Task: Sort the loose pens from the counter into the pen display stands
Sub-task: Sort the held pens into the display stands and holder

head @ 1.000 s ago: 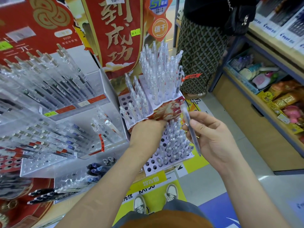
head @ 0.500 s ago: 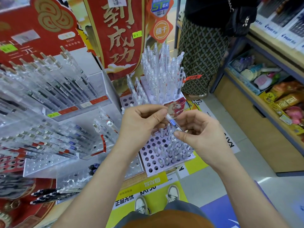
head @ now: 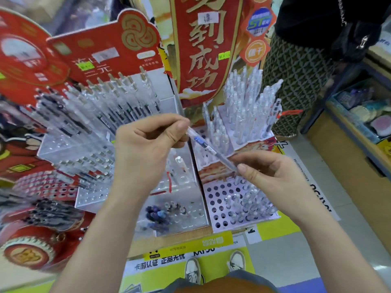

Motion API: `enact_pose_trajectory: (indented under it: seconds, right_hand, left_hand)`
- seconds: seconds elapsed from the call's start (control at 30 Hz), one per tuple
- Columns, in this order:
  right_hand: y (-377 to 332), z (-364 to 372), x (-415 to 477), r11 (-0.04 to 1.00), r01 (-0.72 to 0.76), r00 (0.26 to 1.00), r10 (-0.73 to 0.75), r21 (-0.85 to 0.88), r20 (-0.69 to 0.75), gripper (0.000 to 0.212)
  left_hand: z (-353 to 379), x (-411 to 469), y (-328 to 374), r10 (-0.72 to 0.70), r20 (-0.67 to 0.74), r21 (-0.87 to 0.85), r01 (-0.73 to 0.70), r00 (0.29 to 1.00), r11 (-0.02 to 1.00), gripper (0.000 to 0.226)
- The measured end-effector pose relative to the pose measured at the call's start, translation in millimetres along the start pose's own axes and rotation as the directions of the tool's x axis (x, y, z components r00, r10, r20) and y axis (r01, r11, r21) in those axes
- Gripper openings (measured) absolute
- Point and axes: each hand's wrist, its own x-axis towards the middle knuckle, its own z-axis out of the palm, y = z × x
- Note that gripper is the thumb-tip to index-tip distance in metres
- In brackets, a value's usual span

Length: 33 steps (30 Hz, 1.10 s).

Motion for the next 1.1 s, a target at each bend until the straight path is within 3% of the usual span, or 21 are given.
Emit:
enact_pose_trajectory:
  seconds: [0.13, 0.3, 0.4, 0.63, 0.93, 1.1]
  right_hand:
    - [-11.0, 26.5, 8.5, 0.999, 0.038, 0.999, -0.038, 0.035, 0.006, 0.017]
    - [-21.9, 71.3, 17.3, 0.994, 0.06, 0.998, -0.061, 0.093, 0.014, 0.019]
    - [-23.8, 95.8, 19.6, 0.996, 0.067, 0.998, -0.068, 0.067, 0.016, 0.017]
    - [-23.2, 131.5, 13.5, 0.998, 0.059, 0.997, -0.058, 0.021, -0.043, 0.024]
    - [-17.2, 153.1, 9.7, 0.998, 0.01, 0.988, -0.002, 0.054, -0.153, 0.026]
    - [-14.0, 166.7, 5.2, 0.999, 0.0, 0.991, -0.007, -0.051, -0.132, 0.025]
  left_hand:
    - [-64.8, 10.1, 13.6, 0.192, -0.165, 0.209, -0.156, 0.967, 0.965, 0.011]
    - [-112.5, 16.6, -6.7, 0.223, -0.215, 0.412, -0.118, 0.951, 0.903, 0.014]
    - [-116.8, 17.9, -24.5, 0.219, -0.132, 0.516, -0.122, 0.967, 0.848, 0.009]
    - [-107.4, 26.5, -67.3, 0.279, 0.157, 0.601, -0.316, 0.947, 0.734, 0.014]
    - [-115.1, 36.6, -79.5, 0.256, 0.316, 0.602, -0.402, 0.913, 0.69, 0.014]
    - [-114.1, 35.2, -91.5, 0.221, 0.396, 0.73, -0.451, 0.891, 0.513, 0.014]
